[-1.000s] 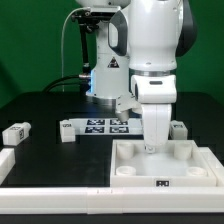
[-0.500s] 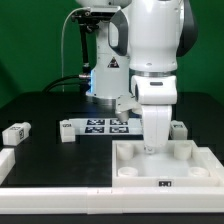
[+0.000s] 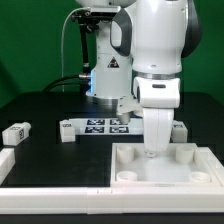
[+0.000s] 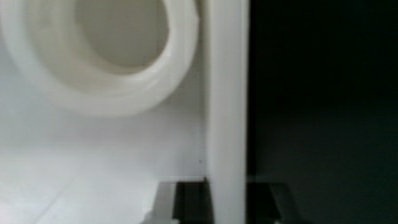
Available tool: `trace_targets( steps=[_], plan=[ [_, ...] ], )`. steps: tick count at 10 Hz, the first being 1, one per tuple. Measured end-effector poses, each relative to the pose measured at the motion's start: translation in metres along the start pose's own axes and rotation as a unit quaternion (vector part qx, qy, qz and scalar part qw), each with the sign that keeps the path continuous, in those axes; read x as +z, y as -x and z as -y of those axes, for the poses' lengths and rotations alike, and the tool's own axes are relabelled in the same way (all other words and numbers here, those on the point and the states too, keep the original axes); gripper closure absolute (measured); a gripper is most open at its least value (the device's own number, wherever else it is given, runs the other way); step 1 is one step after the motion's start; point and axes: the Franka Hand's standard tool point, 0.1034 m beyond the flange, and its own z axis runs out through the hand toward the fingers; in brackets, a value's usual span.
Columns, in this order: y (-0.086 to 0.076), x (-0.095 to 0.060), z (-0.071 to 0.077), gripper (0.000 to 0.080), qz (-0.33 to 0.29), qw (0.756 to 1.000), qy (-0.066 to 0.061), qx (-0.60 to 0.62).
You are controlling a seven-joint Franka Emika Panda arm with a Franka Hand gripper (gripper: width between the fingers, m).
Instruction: Assemble one leg
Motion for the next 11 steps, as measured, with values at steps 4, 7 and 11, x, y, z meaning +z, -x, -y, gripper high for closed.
trace_targets(
  steps=[4,7,11],
  plan=[
    [0.0003,0.0001,0.0002,0.0309,0.0,1.0,0.0,0.0],
    [0.0004,0.0002,0.0002,0.0159,0.0,1.0,0.0,0.0],
    [0.0005,-0.0003,0.0008,0.015,0.0,1.0,0.0,0.003]
  ],
)
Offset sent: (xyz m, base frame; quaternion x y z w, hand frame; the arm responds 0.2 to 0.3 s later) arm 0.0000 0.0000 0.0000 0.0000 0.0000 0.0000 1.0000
